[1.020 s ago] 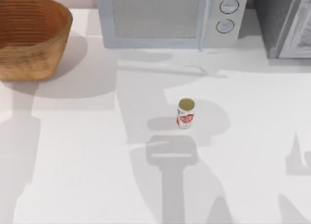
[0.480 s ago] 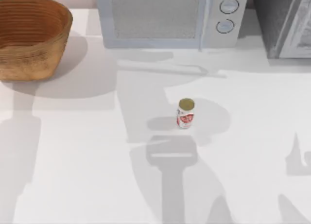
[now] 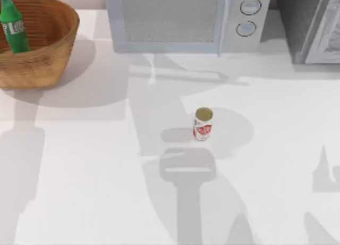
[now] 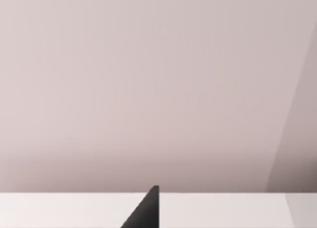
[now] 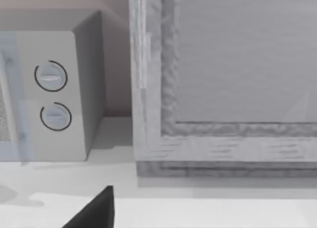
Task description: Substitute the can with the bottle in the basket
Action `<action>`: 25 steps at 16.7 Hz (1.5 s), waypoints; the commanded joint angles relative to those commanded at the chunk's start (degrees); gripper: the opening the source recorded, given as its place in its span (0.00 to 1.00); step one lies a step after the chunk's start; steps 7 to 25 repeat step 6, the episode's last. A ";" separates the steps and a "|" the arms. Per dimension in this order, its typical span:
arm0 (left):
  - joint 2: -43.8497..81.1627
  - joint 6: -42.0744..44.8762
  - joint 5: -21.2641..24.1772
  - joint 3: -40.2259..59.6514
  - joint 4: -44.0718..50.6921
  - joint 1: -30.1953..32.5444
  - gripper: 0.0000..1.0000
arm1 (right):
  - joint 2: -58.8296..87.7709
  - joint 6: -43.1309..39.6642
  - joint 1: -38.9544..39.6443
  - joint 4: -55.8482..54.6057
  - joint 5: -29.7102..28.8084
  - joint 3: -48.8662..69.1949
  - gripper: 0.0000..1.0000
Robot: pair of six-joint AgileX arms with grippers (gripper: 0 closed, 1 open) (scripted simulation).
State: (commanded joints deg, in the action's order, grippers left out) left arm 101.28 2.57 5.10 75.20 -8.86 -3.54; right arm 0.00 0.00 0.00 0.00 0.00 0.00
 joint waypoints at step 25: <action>0.00 0.00 0.00 0.00 0.00 0.00 1.00 | 0.00 0.00 0.00 0.00 0.00 0.00 1.00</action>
